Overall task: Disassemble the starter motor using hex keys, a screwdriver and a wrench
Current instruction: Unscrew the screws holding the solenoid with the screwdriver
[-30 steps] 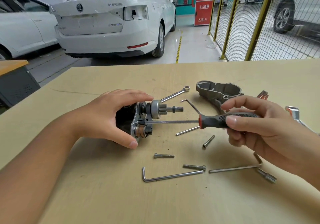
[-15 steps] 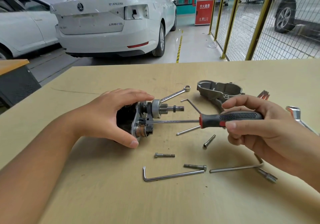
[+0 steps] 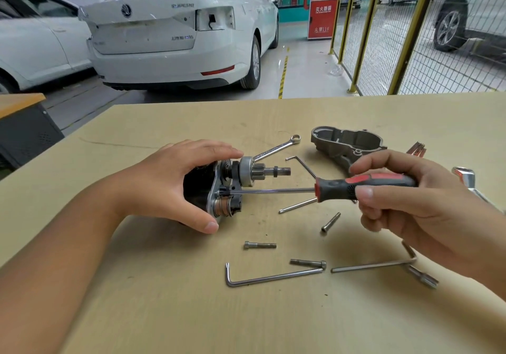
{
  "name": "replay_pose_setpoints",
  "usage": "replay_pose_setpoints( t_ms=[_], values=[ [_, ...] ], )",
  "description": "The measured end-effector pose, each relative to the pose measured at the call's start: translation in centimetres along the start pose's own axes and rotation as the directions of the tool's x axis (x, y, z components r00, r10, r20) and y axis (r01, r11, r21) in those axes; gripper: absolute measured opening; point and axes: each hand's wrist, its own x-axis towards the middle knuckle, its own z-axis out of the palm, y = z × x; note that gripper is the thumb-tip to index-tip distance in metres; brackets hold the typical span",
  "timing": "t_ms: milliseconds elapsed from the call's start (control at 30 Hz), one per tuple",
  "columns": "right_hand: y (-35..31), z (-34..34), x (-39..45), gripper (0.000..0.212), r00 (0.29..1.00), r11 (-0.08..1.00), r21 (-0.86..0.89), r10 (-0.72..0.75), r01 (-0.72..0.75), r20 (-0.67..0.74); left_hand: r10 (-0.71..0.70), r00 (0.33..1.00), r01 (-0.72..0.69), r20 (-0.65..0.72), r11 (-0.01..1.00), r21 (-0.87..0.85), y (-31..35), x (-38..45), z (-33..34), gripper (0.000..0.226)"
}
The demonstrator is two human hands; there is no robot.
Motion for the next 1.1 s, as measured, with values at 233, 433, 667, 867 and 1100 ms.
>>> replay_pose_setpoints(
  t_ms=[233,433,667,867,1100],
  values=[
    [-0.29,0.10,-0.11,0.032,1.000,1.000,0.009,0.027,-0.027,-0.003,0.005,1.000,-0.005,0.000,1.000,0.000,-0.06,-0.01,0.03,0.107],
    [-0.12,0.18,-0.25,0.051,0.996,0.995,-0.045,0.086,-0.084,0.035,0.009,1.000,-0.009,-0.003,1.000,0.004,-0.21,0.01,-0.02,0.108],
    [-0.12,0.17,-0.18,0.029,0.998,0.998,-0.013,0.054,-0.054,0.013,0.031,0.999,-0.031,-0.010,1.000,-0.004,-0.31,0.03,0.01,0.105],
    [-0.10,0.09,-0.13,0.039,0.996,0.996,0.022,0.081,-0.081,0.027,0.030,1.000,-0.030,-0.006,1.000,-0.008,-0.28,0.10,0.05,0.106],
    [-0.22,0.12,0.01,0.031,0.996,0.996,0.012,0.092,-0.092,-0.001,0.031,0.999,-0.031,-0.009,0.999,-0.006,-0.34,0.12,0.07,0.106]
  ],
)
